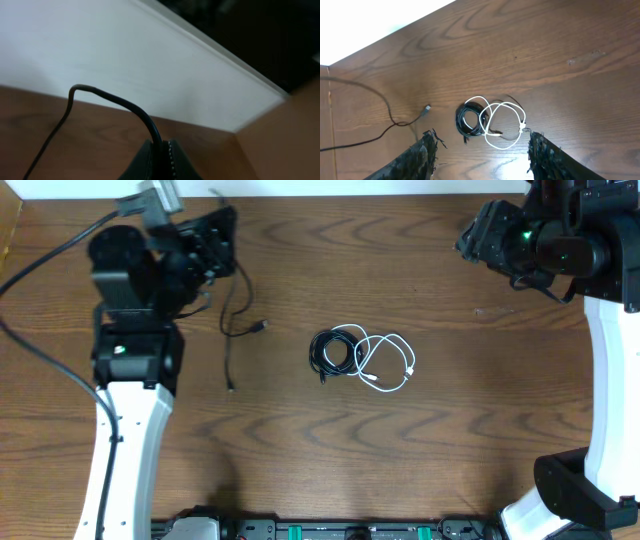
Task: Untangle cables
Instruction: 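Lay the black cable on the table at the back left and release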
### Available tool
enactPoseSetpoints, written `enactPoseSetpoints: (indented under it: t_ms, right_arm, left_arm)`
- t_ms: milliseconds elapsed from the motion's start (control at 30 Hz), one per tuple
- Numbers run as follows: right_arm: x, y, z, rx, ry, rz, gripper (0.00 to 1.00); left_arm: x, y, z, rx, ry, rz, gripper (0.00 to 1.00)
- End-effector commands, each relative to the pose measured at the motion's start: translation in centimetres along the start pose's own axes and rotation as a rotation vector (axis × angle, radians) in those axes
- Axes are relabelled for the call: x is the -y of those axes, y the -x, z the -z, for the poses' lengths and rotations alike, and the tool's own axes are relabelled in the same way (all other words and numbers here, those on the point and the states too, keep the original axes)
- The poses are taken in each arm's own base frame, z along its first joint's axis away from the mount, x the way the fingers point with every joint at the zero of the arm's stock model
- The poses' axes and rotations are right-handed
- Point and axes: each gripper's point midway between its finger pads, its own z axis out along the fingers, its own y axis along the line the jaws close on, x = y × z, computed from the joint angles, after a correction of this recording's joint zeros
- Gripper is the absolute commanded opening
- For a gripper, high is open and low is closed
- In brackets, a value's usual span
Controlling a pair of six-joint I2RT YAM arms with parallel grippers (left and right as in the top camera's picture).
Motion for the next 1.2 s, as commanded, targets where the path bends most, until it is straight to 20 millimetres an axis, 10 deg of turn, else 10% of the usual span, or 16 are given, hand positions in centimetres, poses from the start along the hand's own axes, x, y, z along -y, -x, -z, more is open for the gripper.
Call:
enactPoseSetpoints:
  t_ms: [0,167,333,600,800,833,900,1167]
  right_arm:
    - [-0.8,-0.5,0.4,-0.001,0.022,0.057,0.57]
    - [-1.5,-1.0,0.3,-0.008,0.030,0.092,0.57]
    - [-2.0,-1.4,0.3,-0.014,0.038,0.105,0.57]
    - [-2.1,-1.4,0.3,-0.012,0.037,0.108,0.58]
    - [-2.3,-1.3,0.1,-0.008,0.033,0.115,0.58]
    - [-2.3,-1.3,0.0,-0.009,0.032,0.115,0.58]
    - [-2.3,-1.3,-0.2,-0.010,0.032,0.114,0.57]
    - [-2.9,-1.6,-2.0,-0.043,0.024,0.128,0.58]
  left_arm:
    - [3.0,-0.6,-1.2,-0.020,-0.108,-0.050,0.07]
    - [3.8,-0.3,-2.8,0.018,-0.159,-0.082,0.08]
    - [0.2,0.4,-4.6,0.055,-0.084,-0.102,0.07]
    - [-13.5,4.4,-2.9,0.168,0.282,-0.148,0.08]
    - [-27.5,4.6,4.6,0.136,0.689,-0.073,0.09]
    - [-29.4,4.2,6.1,0.122,0.749,-0.046,0.26]
    - [-32.3,3.1,8.9,0.072,0.831,-0.012,0.99]
    - [-36.7,-0.5,15.5,-0.060,0.982,0.121,1.00]
